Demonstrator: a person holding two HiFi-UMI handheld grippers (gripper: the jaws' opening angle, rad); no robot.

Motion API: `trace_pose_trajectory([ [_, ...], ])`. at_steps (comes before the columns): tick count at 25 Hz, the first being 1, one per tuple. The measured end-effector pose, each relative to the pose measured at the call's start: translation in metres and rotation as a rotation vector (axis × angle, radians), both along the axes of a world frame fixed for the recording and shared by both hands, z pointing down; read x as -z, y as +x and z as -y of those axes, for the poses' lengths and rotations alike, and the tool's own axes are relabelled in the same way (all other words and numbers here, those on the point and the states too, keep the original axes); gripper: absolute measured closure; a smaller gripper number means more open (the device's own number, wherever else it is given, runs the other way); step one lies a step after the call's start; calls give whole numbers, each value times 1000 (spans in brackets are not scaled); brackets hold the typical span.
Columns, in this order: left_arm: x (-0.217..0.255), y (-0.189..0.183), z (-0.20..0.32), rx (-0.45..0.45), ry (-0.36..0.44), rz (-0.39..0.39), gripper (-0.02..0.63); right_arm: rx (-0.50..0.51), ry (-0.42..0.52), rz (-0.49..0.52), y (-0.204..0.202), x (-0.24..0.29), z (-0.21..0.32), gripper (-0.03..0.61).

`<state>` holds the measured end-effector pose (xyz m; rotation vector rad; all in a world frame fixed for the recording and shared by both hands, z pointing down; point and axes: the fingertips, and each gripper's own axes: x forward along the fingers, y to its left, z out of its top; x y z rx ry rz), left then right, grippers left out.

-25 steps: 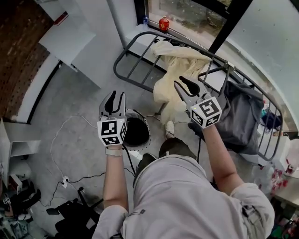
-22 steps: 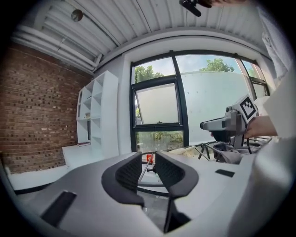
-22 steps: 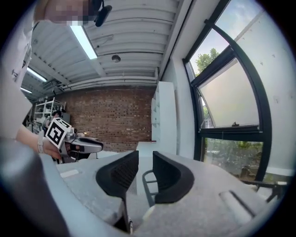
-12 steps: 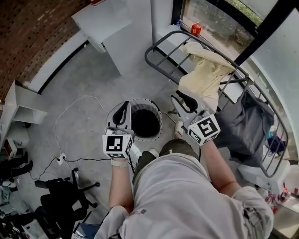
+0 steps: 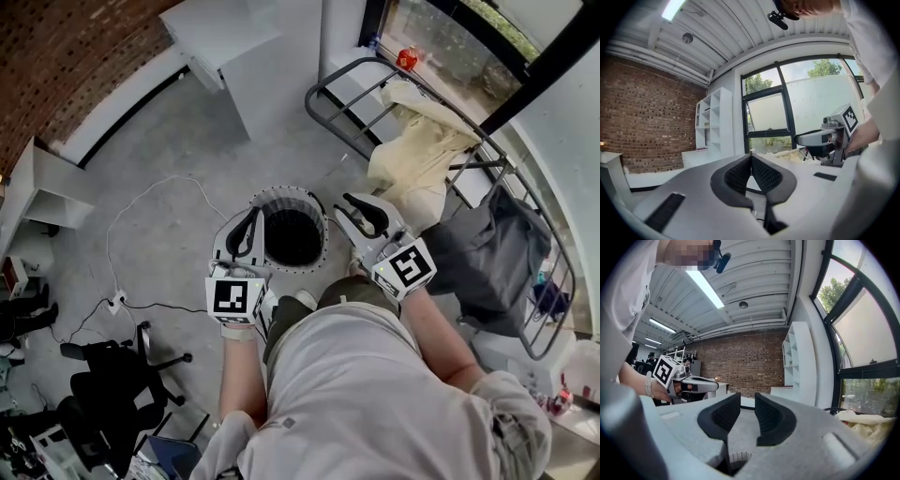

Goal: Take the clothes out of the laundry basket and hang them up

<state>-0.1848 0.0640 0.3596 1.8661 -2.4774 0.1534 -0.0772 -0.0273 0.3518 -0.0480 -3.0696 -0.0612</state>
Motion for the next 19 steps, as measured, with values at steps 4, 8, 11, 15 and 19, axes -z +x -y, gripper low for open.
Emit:
trace_pose_trajectory([
  [4, -5, 2, -7, -2, 9, -31, 611, -1, -20, -3, -1, 0, -6, 479],
  [8, -5, 3, -9, -11, 31, -53, 611, 1, -15, -16, 0, -1, -11, 479],
  [11, -5, 2, -12, -15, 49, -63, 611, 8, -11, -24, -2, -1, -17, 479],
  [15, -6, 4, -14, -31, 68, -89, 611, 15, -5, -35, -2, -4, -27, 479],
  [19, -5, 12, -19, -63, 95, -115, 611, 18, -12, -42, 0, -7, -37, 479],
])
